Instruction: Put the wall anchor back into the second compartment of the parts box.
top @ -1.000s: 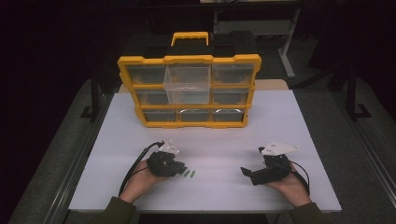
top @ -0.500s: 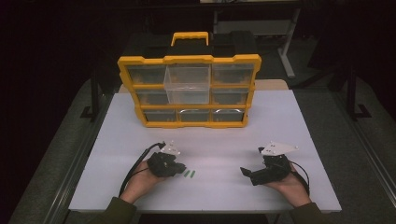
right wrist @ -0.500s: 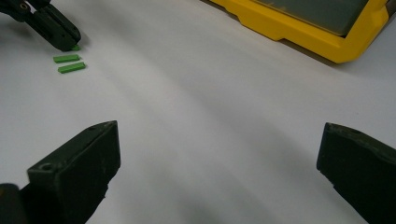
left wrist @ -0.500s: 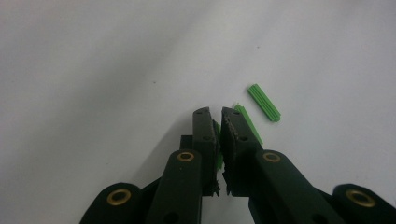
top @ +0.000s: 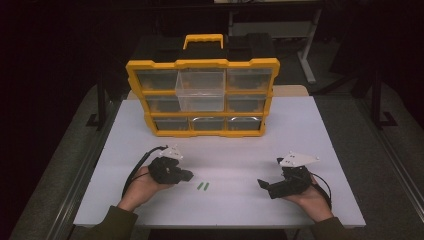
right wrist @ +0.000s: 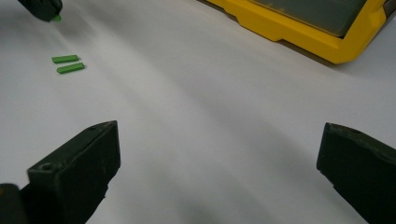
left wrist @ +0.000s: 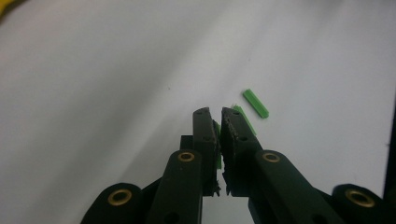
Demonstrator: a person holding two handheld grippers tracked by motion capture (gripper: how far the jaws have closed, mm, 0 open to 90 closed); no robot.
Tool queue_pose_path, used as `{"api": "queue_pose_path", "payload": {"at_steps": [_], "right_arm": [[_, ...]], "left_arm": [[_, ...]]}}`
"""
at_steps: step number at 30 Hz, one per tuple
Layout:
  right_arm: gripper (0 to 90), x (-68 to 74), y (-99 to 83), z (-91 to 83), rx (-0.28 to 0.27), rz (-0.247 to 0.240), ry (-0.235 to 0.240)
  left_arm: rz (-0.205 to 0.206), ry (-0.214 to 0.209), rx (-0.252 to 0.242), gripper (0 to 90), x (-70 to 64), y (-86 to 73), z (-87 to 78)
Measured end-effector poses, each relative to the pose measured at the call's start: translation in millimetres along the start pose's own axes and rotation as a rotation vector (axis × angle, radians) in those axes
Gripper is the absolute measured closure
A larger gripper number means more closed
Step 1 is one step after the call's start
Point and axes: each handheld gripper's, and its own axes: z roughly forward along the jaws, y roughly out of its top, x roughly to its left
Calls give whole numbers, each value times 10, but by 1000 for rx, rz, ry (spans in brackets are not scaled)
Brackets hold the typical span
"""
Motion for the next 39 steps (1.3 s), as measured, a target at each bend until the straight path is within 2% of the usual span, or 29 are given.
{"api": "queue_pose_path", "payload": {"at_steps": [3, 5, 12, 13, 17, 22, 24, 27, 30, 31, 34, 38, 39], "right_arm": [[0, -1, 1, 0, -1, 1, 2], [0, -3, -2, 4, -1, 1, 4], [0, 0, -10, 13, 6, 3, 10], [0, 0, -10, 13, 6, 3, 10], [0, -6, -22, 17, 11, 5, 17], [0, -6, -35, 26, 5, 1, 21], [0, -4, -35, 27, 8, 7, 25], [0, -4, -34, 27, 11, 12, 29], [0, -2, -43, 31, -1, 14, 47], [0, -1, -45, 32, -3, 16, 51], [0, 11, -46, 41, -1, 17, 56], [0, 11, -56, 47, 1, 14, 55], [0, 12, -57, 45, 0, 15, 55]], "left_arm": [[-10, -12, -24, 852, 53, 50, -111], [0, -14, -16, 852, 86, 75, -164], [-4, -28, -18, 852, 157, 153, -289], [6, -32, -19, 852, 171, 166, -303], [5, -53, -30, 852, 205, 250, -425], [6, -44, -42, 852, 242, 329, -545], [21, -39, -40, 852, 259, 379, -612], [28, -42, -52, 852, 271, 460, -723], [41, -16, -55, 851, 315, 572, -891], [41, -16, -55, 852, 315, 572, -891], [41, -14, -72, 852, 331, 663, -1027], [64, -14, -73, 851, 366, 825, -1233], [64, -14, -73, 852, 366, 825, -1233]]}}
